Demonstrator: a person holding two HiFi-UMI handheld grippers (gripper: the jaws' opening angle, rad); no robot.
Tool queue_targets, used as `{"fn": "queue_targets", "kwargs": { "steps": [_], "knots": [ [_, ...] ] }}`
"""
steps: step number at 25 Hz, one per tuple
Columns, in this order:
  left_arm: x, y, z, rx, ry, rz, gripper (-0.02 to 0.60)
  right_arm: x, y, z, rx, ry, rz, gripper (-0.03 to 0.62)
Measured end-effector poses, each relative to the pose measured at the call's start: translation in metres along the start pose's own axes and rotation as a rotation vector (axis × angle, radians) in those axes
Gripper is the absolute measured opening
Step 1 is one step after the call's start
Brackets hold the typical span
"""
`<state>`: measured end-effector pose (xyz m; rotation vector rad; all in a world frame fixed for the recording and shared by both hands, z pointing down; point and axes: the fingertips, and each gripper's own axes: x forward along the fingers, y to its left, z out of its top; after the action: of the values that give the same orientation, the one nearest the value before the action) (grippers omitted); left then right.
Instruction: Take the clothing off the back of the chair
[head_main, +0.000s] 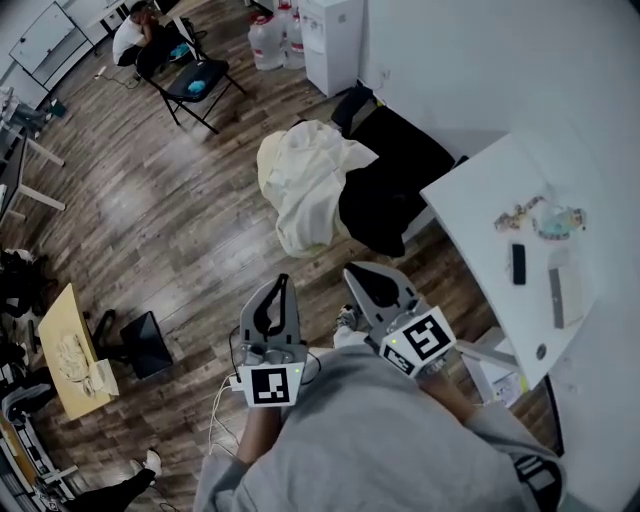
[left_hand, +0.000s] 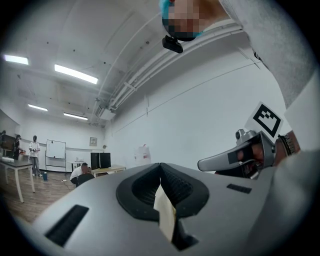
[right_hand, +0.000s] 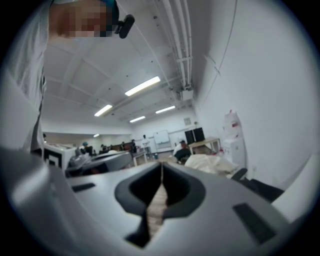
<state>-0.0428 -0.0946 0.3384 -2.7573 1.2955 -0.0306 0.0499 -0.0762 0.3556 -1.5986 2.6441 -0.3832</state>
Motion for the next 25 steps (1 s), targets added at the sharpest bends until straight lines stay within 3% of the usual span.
{"fn": "queue_targets", "kwargs": {
  "steps": [13, 19, 25],
  "knots": [
    [0.049, -0.007, -0.003, 0.025, 0.005, 0.009, 0.035, 0.01, -0.047, 0.006, 0.012, -0.002, 0.021, 0.034],
    [0.065, 0.001, -0.014, 0.038, 0.023, -0.033, 0.037, 0.009, -0.061, 0.005, 0.025, -0.011, -0.05, 0.034],
    [0.086, 0.015, -0.02, 0.029, 0.032, -0.125, 0.064, 0.02, -0.069, 0.011, 0.03, -0.024, -0.157, 0.034]
  ]
}}
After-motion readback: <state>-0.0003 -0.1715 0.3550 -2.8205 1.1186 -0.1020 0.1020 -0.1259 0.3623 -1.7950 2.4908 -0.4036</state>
